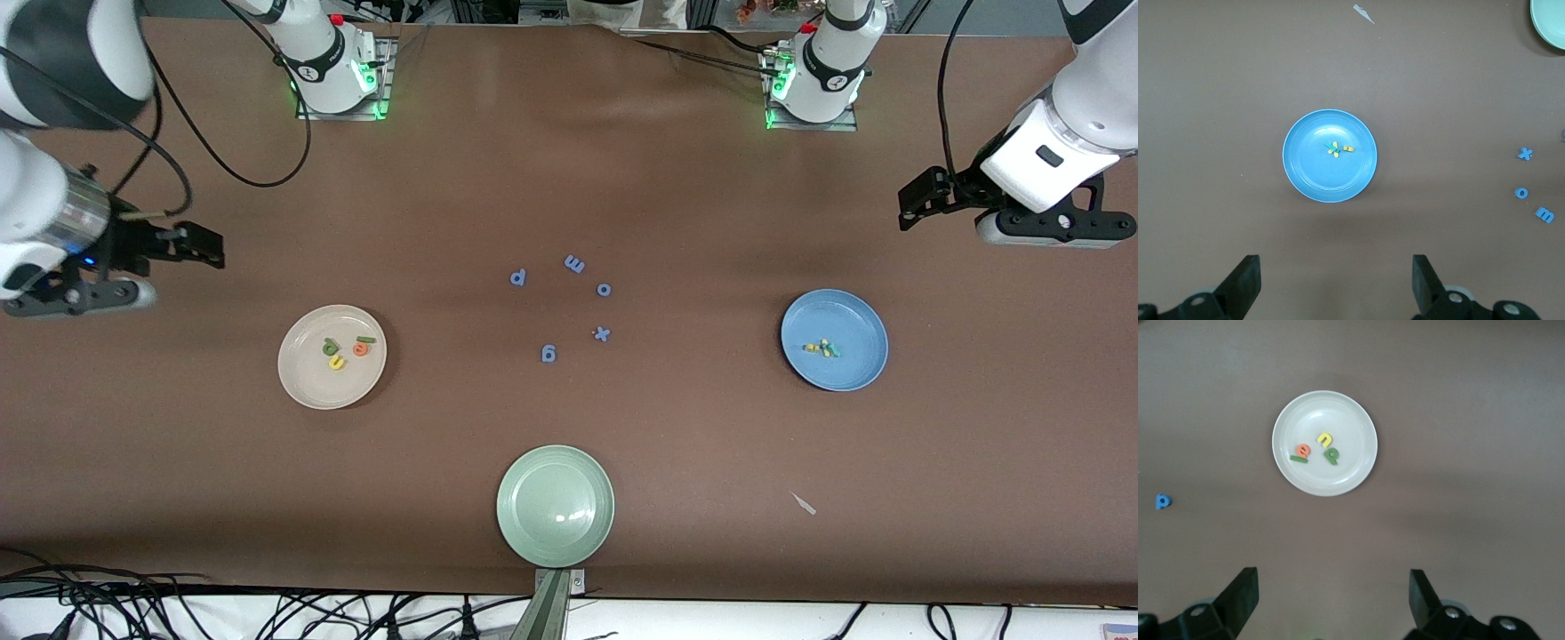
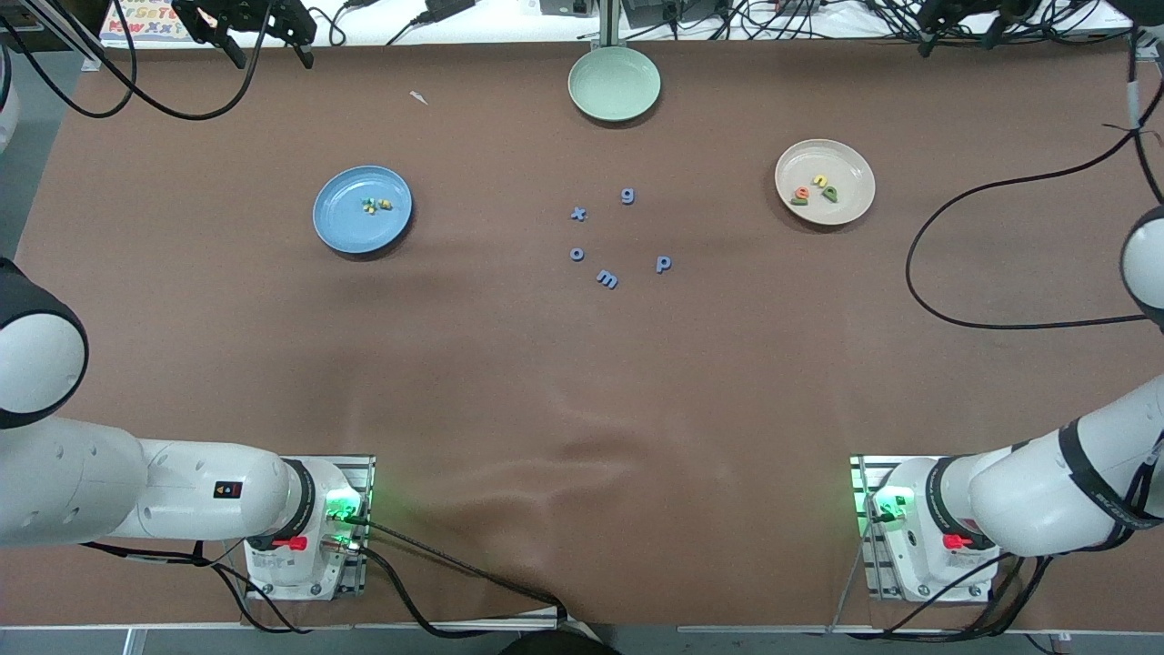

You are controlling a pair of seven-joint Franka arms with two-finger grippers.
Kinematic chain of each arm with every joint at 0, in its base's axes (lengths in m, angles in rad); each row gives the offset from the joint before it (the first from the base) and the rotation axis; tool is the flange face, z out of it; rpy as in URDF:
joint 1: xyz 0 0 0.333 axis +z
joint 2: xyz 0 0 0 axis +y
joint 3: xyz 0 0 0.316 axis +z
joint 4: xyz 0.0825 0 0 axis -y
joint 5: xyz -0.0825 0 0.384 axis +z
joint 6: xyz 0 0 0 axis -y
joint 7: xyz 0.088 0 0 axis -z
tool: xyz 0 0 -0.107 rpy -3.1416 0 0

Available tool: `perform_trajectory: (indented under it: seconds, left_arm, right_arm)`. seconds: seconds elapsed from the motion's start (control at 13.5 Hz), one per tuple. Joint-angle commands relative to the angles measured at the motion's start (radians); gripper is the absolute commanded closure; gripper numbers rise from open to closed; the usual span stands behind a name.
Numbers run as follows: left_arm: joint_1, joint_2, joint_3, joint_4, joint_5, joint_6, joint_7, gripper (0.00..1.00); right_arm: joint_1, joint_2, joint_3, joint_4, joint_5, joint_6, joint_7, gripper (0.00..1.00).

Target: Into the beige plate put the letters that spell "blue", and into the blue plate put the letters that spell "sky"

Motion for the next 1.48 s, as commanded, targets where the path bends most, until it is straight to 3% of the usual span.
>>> perform_trajectory:
  seconds: [0.0, 0.15, 0.37, 1.41]
  left_arm:
    - [0.002, 0.001, 0.000, 0.020, -0.024, -0.022, 0.018, 0.00]
    - [0.002, 0.002, 0.000, 0.020, -0.024, -0.022, 0.018, 0.00]
    - [0.002, 0.001, 0.000, 0.020, -0.024, -0.022, 0.018, 0.00]
    - [0.000, 0.002, -0.002, 0.020, -0.024, -0.022, 0.018, 0.00]
  right_arm:
    - [-0.081, -0.095, 0.083, -0.057, -0.020, -0.041, 0.011, 0.00]
    - [-0.144, -0.137, 0.132, -0.088, -0.031, -0.048, 0.003, 0.00]
    - [-0.147, -0.139, 0.135, -0.090, -0.072, -0.066, 0.002, 0.00]
    - [-0.150, -0.125, 0.129, -0.068, -0.069, -0.055, -0.003, 0.00]
